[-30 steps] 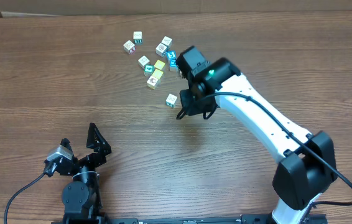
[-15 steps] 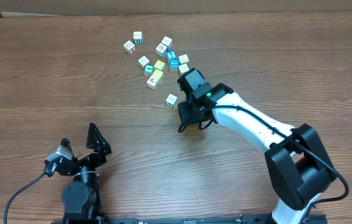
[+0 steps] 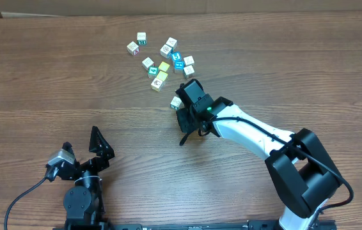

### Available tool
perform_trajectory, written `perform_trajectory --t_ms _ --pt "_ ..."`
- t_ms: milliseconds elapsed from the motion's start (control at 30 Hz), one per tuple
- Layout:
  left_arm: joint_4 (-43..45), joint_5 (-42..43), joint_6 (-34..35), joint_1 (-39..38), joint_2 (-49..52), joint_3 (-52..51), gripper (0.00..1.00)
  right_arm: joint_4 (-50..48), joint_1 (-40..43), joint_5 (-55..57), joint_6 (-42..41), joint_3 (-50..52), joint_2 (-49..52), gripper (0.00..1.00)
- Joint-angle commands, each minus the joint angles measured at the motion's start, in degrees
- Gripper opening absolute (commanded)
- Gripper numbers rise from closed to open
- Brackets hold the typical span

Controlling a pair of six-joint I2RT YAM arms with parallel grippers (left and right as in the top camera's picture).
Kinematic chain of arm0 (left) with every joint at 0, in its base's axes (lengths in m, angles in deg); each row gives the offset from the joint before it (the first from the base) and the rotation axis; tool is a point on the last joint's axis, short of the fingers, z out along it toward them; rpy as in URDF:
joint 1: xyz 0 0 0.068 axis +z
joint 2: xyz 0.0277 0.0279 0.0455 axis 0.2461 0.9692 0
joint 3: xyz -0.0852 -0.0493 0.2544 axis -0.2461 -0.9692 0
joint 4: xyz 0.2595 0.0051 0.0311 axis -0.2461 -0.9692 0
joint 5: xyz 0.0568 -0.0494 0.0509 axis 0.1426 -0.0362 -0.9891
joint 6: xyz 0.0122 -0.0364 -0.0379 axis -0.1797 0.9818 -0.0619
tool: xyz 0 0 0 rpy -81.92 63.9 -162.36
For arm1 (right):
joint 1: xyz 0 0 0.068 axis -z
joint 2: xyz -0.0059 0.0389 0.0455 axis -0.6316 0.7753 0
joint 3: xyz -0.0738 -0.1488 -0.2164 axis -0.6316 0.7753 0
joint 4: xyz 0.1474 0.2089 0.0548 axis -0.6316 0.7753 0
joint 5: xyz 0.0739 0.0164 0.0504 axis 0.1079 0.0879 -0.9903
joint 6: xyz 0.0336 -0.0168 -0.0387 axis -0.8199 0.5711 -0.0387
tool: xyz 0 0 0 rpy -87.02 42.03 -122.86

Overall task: Form a circle
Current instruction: 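Lower the held blue X block beside the cream 3 block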

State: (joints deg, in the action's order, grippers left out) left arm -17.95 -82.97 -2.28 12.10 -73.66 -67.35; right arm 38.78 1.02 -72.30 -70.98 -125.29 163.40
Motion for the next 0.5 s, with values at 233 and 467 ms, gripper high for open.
perform_trajectory --t_ms 233,467 --pt "0.0 -0.6 -0.7 0.0 -0.5 -0.2 1.0 -2.8 -0.1 0.9 0.6 0.6 3.0 0.28" --pt "0.0 -0.6 -0.7 0.0 -0.5 -0.2 1.0 -4.4 -0.1 1.0 0.8 0.6 3.0 0.32"
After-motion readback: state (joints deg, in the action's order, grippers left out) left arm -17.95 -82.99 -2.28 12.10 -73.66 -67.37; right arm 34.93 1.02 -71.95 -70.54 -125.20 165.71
